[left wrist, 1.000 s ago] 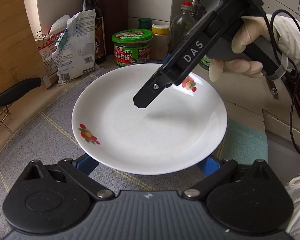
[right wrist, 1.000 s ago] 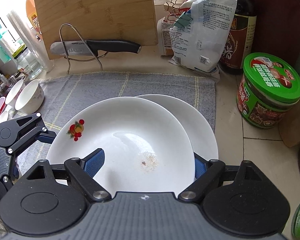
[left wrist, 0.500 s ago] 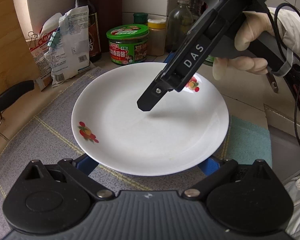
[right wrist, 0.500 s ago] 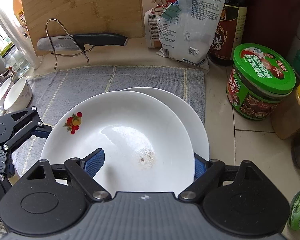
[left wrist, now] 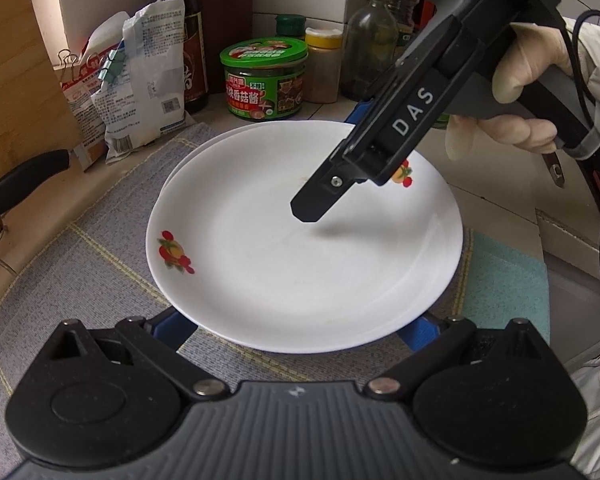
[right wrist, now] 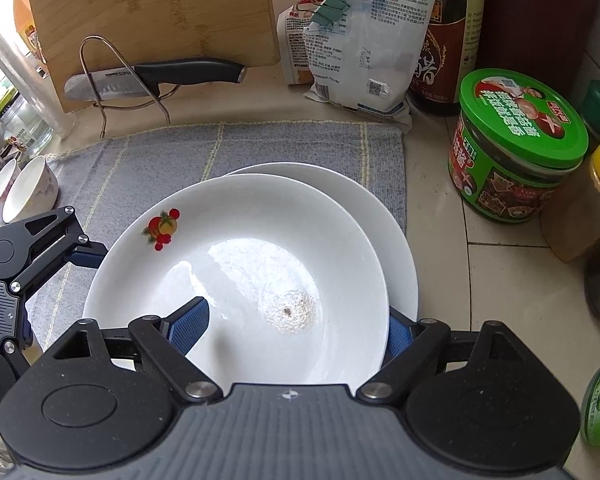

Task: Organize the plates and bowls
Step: 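Carry the plate with the right gripper toward the stacked plates, then lower the plate onto the stack and open the right gripper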

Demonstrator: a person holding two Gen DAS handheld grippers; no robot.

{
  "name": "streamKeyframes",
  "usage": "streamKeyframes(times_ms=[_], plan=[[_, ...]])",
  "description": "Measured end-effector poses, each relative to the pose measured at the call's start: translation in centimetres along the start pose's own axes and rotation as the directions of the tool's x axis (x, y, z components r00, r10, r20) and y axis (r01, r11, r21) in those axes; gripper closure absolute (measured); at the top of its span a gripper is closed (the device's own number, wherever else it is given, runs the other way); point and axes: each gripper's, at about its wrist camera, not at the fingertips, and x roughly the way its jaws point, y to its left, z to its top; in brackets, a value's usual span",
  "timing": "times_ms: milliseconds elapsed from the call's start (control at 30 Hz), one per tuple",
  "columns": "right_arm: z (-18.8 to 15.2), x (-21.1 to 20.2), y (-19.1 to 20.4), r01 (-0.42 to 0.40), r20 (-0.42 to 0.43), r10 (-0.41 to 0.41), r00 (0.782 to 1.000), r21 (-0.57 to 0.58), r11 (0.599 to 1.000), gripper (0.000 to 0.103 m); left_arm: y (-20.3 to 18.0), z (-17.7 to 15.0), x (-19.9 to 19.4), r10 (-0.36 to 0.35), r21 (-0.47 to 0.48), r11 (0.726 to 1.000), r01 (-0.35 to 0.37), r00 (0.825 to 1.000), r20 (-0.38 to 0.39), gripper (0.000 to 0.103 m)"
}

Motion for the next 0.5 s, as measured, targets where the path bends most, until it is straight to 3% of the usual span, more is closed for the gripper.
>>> streamKeyframes(times_ms=[500], plan=[[-0.33, -0.67, -0.37, -0.02, -0.004, 0.02, 1.0, 0.049, 0.999, 0.011, 0.18, -0.05, 0.09, 0.002, 0.006, 1.0, -0.002, 1.0, 0.004, 0.001]])
